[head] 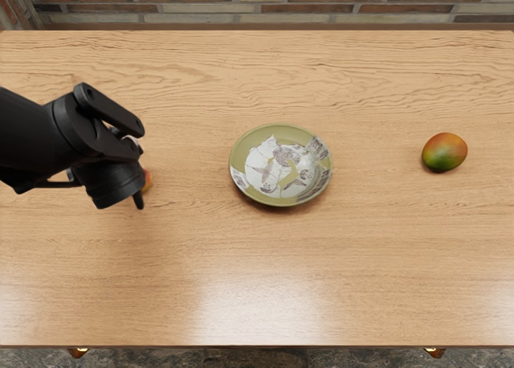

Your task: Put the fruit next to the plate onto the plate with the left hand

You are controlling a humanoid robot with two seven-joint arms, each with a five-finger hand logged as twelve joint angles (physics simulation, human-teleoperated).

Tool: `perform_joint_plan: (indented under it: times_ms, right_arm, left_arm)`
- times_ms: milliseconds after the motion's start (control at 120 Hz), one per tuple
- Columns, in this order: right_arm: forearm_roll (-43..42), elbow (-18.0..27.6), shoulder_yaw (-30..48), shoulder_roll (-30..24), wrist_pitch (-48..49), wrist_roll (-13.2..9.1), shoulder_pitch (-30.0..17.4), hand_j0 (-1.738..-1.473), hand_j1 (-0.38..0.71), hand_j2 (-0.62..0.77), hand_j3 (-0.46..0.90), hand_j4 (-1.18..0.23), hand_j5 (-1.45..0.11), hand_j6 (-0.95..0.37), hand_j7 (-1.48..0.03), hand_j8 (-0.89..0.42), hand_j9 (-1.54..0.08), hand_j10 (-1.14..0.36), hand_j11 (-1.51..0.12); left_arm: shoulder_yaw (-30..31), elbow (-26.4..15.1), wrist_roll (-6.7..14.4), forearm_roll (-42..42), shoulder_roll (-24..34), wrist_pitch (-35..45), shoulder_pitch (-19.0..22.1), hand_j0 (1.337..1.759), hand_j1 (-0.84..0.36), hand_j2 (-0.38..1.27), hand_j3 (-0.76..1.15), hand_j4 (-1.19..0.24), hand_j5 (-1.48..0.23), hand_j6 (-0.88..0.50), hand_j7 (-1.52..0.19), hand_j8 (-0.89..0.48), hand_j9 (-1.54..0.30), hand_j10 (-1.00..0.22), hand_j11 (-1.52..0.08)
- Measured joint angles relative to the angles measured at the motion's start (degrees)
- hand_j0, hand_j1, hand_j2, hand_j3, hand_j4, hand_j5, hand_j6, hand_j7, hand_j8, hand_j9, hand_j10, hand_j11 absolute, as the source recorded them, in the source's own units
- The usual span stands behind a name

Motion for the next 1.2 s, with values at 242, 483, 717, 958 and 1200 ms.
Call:
perform_joint_plan:
  times_ms: [242, 483, 717, 958, 1200]
  right_arm:
    - [0.0, 0.0, 0.0, 0.0, 0.0, 0.0, 0.0, -1.658, -0.32, 0.0, 0.0, -0.02, -0.03, -0.02, -0.03, -0.02, -0.03, -0.02, -0.03]
    - [0.0, 0.0, 0.0, 0.0, 0.0, 0.0, 0.0, -1.658, -0.32, 0.0, 0.0, -0.02, -0.03, -0.02, -0.03, -0.02, -0.03, -0.02, -0.03]
    - [0.0, 0.0, 0.0, 0.0, 0.0, 0.0, 0.0, -1.658, -0.32, 0.0, 0.0, -0.02, -0.03, -0.02, -0.03, -0.02, -0.03, -0.02, -0.03]
    - [0.0, 0.0, 0.0, 0.0, 0.0, 0.0, 0.0, -1.658, -0.32, 0.0, 0.0, -0.02, -0.03, -0.02, -0.03, -0.02, -0.03, -0.02, -0.03]
    - [0.0, 0.0, 0.0, 0.0, 0.0, 0.0, 0.0, -1.658, -0.32, 0.0, 0.0, -0.02, -0.03, -0.02, -0.03, -0.02, -0.03, -0.02, -0.03]
  left_arm:
    - [-0.1, -0.5, 0.0, 0.2, 0.0, 1.5, 0.7, 1.658, 0.04, 0.05, 0.0, -0.26, -0.34, -0.26, -0.34, -0.26, -0.34, -0.26, -0.34]
    - [-1.5, -0.5, -0.1, 0.5, 0.0, 2.2, 0.7, 1.658, 0.02, 0.05, 0.0, -0.27, -0.35, -0.27, -0.35, -0.27, -0.35, -0.27, -0.35]
    - [-2.3, -0.4, -0.4, 0.6, 0.0, 2.2, 1.1, 1.658, -0.04, 0.07, 0.0, -0.32, -0.42, -0.32, -0.42, -0.32, -0.42, -0.32, -0.42]
    - [-2.2, 0.0, -0.4, 0.7, 0.0, 2.4, 1.6, 1.658, -0.07, 0.07, 0.0, -0.36, -0.44, -0.36, -0.44, -0.35, -0.45, -0.35, -0.45]
    - [-1.7, 0.5, -0.4, 0.5, 0.0, 2.9, 2.7, 1.658, -0.07, 0.07, 0.0, -0.36, -0.45, -0.37, -0.45, -0.35, -0.46, -0.36, -0.46]
